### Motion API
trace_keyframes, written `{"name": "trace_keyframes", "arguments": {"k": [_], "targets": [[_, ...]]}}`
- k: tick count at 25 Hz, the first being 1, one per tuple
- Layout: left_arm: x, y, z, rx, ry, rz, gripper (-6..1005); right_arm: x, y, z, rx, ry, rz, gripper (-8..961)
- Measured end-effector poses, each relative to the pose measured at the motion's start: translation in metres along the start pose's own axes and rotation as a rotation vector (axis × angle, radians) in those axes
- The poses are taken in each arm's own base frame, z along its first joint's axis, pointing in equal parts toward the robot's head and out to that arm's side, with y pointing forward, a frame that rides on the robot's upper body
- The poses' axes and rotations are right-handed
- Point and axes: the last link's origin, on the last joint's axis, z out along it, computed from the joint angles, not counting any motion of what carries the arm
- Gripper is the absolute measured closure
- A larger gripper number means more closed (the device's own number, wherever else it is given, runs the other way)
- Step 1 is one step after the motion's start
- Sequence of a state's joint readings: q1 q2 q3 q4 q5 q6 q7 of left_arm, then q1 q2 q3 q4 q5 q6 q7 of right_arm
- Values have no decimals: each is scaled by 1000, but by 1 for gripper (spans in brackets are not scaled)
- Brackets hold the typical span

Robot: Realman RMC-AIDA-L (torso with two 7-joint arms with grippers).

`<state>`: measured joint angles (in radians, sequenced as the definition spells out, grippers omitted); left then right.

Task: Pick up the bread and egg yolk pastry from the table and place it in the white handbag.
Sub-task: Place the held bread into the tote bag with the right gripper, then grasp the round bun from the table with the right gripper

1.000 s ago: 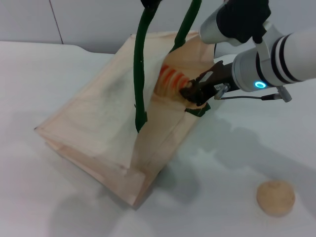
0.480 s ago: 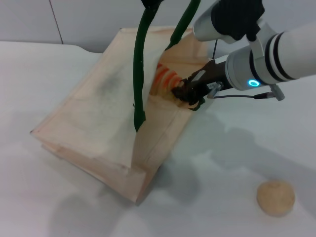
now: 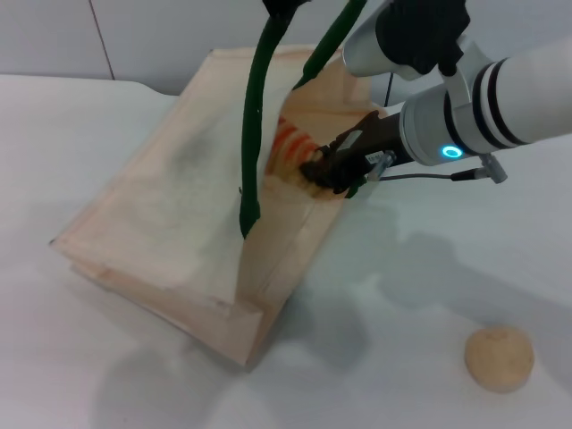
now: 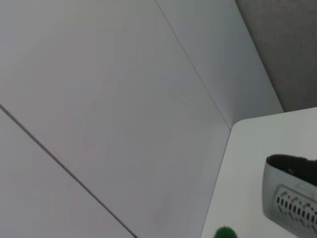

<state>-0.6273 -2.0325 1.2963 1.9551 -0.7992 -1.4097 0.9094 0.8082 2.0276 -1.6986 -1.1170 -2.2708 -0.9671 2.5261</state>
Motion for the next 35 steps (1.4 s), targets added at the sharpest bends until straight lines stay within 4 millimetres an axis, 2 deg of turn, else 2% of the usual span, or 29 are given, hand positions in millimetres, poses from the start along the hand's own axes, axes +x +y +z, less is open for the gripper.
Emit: {"name": "trace_keyframes", "arguments": {"k": [9,14,19,30,35], "targets": [[0,1,2,0,2,-1,861,-3,2,1,-21,-35,-8,629],[-1,0,2,-1,0,-4,861,-3,1,1,-19,-36,-4,384],[-4,-1,1,17,-3,-15,862,6,-9,2,6,-7,26,271],[-24,-20,-8,175,-60,-93,861,44,-53,-20,130,78,147,283],[-29,-22,-9,196,-82,-106,860,53,-62,-27,149,87,184,284]]}}
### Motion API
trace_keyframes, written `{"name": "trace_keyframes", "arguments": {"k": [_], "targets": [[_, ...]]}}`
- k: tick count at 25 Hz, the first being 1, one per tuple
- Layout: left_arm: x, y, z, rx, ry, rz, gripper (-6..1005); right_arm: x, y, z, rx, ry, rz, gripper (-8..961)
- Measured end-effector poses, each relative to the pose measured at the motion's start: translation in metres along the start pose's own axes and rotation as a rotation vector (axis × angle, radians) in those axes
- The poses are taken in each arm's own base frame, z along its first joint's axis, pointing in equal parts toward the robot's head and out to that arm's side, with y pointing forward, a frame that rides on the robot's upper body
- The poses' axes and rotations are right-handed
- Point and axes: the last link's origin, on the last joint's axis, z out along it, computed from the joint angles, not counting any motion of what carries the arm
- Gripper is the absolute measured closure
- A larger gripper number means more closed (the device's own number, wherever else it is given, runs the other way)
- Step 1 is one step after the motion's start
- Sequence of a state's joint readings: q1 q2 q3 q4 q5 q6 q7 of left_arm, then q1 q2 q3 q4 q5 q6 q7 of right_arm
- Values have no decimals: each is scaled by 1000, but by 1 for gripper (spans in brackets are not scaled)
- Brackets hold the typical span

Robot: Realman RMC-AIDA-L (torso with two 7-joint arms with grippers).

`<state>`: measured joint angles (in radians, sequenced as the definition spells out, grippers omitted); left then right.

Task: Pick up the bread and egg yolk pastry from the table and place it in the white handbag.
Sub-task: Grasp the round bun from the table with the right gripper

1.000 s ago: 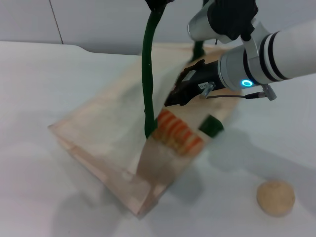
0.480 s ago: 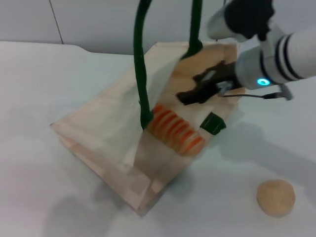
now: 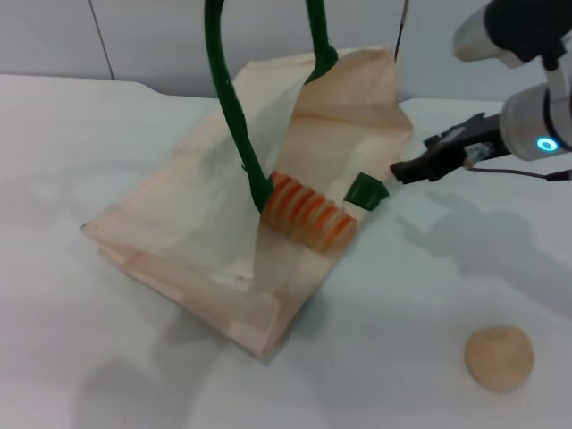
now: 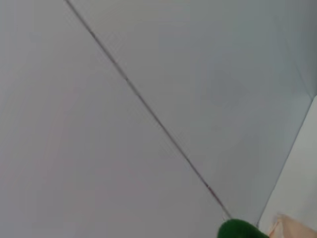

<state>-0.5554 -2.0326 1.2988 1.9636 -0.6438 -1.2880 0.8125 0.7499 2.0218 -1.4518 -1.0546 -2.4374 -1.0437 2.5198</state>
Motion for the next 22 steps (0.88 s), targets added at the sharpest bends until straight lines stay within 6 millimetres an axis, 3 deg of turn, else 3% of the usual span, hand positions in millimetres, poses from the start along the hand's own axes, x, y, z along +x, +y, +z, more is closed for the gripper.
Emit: {"name": "trace_keyframes", "arguments": {"k": [15,22], "targets": [[-19,-5,-1,47,-20,-43,862,4,-12,-23,34,-53,33,283],[-25,-6,2,55,-28,-58,861,22,-26,-38,112,1,77,284]]}}
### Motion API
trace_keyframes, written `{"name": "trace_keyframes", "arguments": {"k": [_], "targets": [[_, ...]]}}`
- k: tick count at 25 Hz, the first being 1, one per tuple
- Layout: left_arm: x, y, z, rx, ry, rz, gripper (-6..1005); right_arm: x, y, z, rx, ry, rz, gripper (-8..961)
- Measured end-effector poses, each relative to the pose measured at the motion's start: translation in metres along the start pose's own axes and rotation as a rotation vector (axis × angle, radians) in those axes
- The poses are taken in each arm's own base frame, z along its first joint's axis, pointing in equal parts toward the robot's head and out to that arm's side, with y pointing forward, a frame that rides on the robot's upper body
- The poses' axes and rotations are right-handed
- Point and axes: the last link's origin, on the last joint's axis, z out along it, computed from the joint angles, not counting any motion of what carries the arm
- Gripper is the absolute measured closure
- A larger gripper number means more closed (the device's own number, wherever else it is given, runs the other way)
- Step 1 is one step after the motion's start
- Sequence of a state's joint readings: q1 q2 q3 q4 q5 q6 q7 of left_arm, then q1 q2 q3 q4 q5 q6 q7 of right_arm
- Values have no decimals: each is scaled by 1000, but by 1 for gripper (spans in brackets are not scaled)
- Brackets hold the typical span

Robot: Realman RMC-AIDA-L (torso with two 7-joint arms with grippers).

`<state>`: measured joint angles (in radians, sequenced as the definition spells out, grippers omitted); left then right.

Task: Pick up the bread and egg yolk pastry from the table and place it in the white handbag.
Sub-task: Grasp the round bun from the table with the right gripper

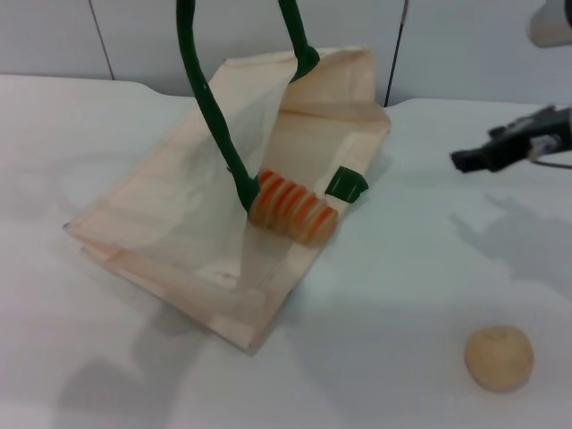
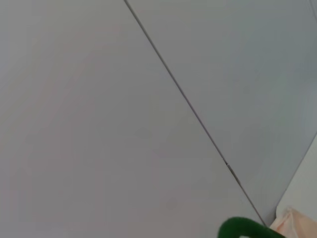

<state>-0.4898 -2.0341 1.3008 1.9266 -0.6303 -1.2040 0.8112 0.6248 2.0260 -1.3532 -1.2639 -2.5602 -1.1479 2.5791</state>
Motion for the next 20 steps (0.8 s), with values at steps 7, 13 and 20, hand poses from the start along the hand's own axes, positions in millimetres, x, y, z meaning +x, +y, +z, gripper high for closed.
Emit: {"name": "trace_keyframes", "arguments": {"k": [7,13,20], "targets": [[-2,-1,-1,5,-4,-1,860,20,6,-9,-40,137,-2,283],[-5,-2,2,8,-19,1,859,29,16,-15,-99,230,-13,283],[-5,-2,2,12,-23,2,858,42,25,-21,-164,340,-22,284]]}}
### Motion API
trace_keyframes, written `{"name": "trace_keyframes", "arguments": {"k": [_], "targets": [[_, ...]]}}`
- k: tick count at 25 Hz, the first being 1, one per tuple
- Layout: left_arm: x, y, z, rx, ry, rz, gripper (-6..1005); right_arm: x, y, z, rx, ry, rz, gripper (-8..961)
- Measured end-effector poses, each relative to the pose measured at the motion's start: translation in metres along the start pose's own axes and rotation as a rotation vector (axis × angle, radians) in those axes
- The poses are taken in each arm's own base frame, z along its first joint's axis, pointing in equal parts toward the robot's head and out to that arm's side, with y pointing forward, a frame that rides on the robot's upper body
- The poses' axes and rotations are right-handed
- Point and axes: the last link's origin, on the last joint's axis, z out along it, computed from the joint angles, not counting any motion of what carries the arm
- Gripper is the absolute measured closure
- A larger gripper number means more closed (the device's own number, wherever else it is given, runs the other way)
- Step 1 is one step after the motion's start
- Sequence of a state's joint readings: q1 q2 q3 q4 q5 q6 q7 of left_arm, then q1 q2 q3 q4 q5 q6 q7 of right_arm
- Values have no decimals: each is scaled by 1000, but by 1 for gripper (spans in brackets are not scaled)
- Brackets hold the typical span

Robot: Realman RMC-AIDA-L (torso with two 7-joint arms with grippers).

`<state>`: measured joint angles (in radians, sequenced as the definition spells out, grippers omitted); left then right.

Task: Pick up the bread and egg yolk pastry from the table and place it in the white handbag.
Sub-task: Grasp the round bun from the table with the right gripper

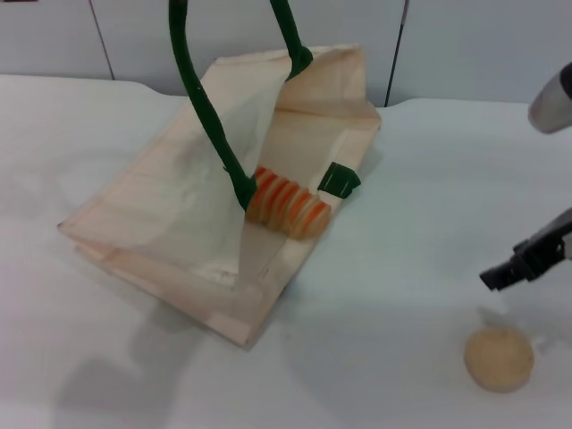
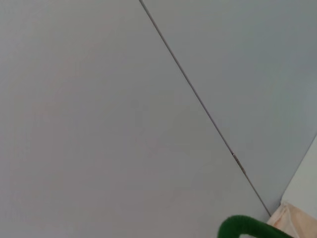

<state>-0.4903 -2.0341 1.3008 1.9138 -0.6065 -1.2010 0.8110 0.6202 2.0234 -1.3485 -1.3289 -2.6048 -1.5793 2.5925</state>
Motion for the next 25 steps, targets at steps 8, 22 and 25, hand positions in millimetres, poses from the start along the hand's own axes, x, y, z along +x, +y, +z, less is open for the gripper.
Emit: {"name": "trace_keyframes", "arguments": {"k": [8,22,25], "targets": [[0,0,0,1,0,0,856,8,2,-3,13,125,-33,277],[0,-1,0,6,3,-3,854,8,32,-3,-122,179,-83,233],[0,-1,0,7,3,-3,853,9,34,-3,-137,184,-87,234]]}}
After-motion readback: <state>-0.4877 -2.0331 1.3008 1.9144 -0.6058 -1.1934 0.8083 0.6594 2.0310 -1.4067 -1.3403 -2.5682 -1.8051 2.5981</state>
